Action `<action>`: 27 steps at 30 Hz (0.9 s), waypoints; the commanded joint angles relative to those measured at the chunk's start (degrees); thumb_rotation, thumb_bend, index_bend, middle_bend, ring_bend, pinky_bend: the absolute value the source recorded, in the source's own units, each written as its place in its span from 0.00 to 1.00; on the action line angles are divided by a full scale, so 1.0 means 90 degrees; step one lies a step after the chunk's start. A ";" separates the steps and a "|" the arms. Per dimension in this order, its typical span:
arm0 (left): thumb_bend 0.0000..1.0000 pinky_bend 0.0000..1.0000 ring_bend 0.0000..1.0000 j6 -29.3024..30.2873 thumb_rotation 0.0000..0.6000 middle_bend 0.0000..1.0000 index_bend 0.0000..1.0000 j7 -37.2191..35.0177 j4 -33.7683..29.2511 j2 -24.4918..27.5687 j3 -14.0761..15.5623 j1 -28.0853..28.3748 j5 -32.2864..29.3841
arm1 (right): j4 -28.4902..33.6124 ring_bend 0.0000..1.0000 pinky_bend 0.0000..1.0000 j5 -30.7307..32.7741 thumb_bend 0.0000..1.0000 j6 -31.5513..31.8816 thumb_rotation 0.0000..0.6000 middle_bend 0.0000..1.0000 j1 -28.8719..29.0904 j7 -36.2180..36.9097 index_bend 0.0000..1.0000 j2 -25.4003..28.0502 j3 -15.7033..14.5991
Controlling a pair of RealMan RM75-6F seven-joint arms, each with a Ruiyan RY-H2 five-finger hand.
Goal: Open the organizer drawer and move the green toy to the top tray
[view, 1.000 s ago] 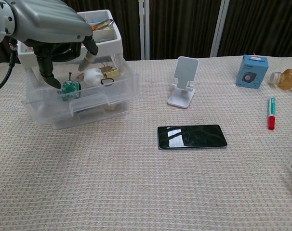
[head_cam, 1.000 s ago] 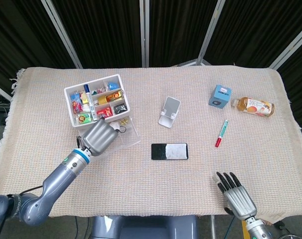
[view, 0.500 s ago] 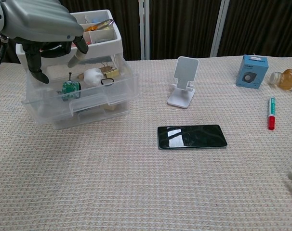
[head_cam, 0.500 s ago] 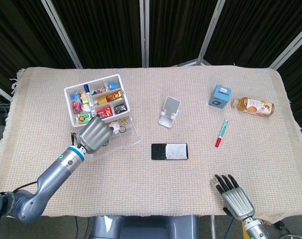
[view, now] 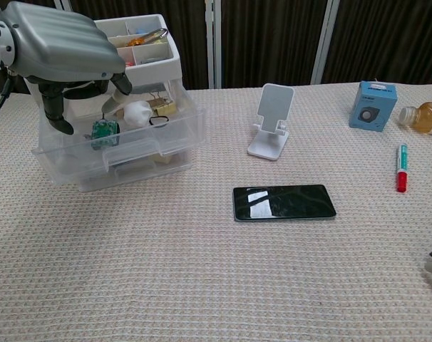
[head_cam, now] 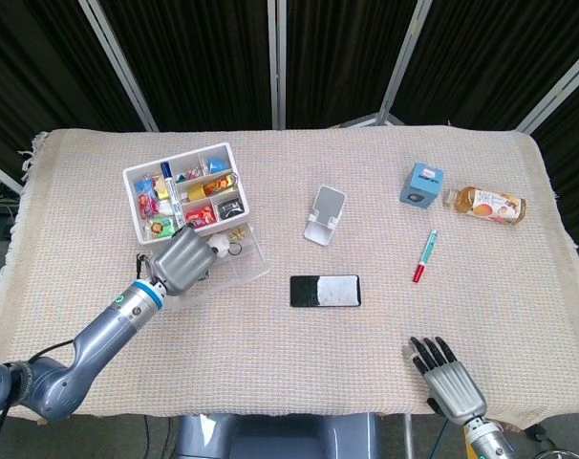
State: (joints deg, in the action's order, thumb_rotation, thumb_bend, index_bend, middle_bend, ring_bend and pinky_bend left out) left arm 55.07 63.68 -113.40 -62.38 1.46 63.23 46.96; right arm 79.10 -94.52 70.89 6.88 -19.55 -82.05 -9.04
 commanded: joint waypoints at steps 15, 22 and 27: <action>0.09 0.48 0.62 0.0115 1.00 0.76 0.46 0.0092 0.0115 -0.0213 0.0163 0.0139 -0.0214 | -0.0777 0.00 0.00 -0.0743 0.02 0.1532 1.00 0.00 -0.0206 0.0881 0.00 -0.0563 0.0232; 0.09 0.48 0.62 0.0133 1.00 0.76 0.46 0.0147 0.0107 -0.0197 0.0205 0.0223 -0.0376 | -0.1036 0.00 0.00 -0.0825 0.02 0.1646 1.00 0.00 -0.0217 0.1027 0.00 -0.0686 0.0217; 0.09 0.48 0.62 0.0160 1.00 0.76 0.46 0.0177 0.0163 -0.0269 0.0237 0.0253 -0.0437 | -0.1071 0.00 0.00 -0.0874 0.02 0.1650 1.00 0.00 -0.0216 0.1007 0.00 -0.0710 0.0180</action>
State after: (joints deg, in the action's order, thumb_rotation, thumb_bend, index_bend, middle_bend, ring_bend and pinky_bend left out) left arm 56.46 65.19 -112.03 -64.68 3.53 65.46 43.11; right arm 69.46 -102.38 85.74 4.94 -10.49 -88.43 -7.42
